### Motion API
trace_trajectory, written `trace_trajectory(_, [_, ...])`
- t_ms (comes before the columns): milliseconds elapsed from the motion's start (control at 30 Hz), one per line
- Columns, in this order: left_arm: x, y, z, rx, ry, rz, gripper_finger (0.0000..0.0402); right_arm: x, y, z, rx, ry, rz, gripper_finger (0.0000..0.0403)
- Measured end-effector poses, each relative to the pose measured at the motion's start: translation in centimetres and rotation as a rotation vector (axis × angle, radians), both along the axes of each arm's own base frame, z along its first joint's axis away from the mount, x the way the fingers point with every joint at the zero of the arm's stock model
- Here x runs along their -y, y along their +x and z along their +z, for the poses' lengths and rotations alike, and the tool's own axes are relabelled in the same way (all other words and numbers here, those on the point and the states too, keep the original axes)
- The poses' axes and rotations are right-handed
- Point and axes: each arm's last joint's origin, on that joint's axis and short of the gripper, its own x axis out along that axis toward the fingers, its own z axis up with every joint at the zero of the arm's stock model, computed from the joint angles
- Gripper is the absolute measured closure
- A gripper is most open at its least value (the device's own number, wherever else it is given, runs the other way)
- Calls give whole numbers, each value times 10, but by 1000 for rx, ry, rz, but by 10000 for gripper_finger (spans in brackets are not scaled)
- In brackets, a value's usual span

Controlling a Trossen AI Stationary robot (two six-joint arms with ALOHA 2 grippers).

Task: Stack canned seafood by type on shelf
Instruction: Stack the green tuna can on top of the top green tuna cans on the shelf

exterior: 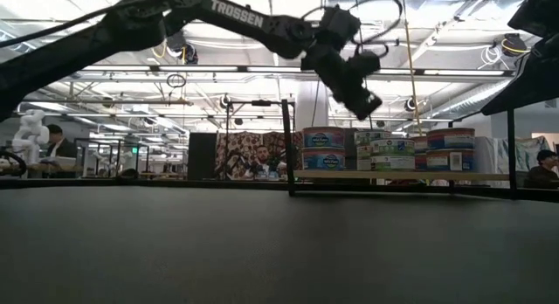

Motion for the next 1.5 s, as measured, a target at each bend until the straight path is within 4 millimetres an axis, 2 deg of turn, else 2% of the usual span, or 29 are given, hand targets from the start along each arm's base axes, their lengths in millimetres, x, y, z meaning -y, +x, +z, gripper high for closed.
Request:
trace_trajectory(100, [11, -5, 19, 18, -21, 0, 364, 0, 0, 0, -1, -1, 1, 403])
trace_trajectory(200, [33, -20, 46, -9, -110, 6, 364, 0, 0, 0, 0, -1, 1, 403])
trace_trajectory(367, [84, -76, 105, -180, -267, -1, 364, 0, 3, 3, -1, 5, -7, 403])
trace_trajectory(467, [106, -116, 123, -312, -385, 74, 364, 0, 12, 24, 1, -5, 6, 403])
trace_trajectory(533, [116, -141, 130, -377, -449, 139, 364, 3, 20, 45, -1, -29, 21, 403])
trace_trajectory(667, [140, -180, 133, -430, -503, 213, 364, 23, 30, 90, -21, -100, 41, 403])
trace_trajectory(767, [161, -197, 116, -397, -509, 177, 364, 47, 29, 119, -52, -59, 70, 403])
trace_trajectory(867, [181, -211, 85, -268, -513, 91, 364, 71, 24, 143, -11, -4, 85, 403])
trace_trajectory(967, [198, -222, 38, -92, -526, -15, 364, 92, 24, 164, 68, 26, 99, 403])
trace_trajectory(1067, [207, -232, -9, 178, -538, -144, 364, 113, 33, 176, 131, 92, 112, 403])
trace_trajectory(1167, [209, -251, -48, 442, -582, -303, 364, 138, 55, 174, 73, 154, 115, 403])
trace_trajectory(1233, [205, -269, -69, 619, -623, -342, 364, 160, 72, 168, -10, 172, 89, 403])
trace_trajectory(1367, [198, -305, -86, 982, -705, -315, 364, 211, 93, 159, -106, 236, 63, 403])
trace_trajectory(1500, [201, -308, -94, 984, -720, -261, 364, 264, 99, 142, -100, 375, 20, 403])
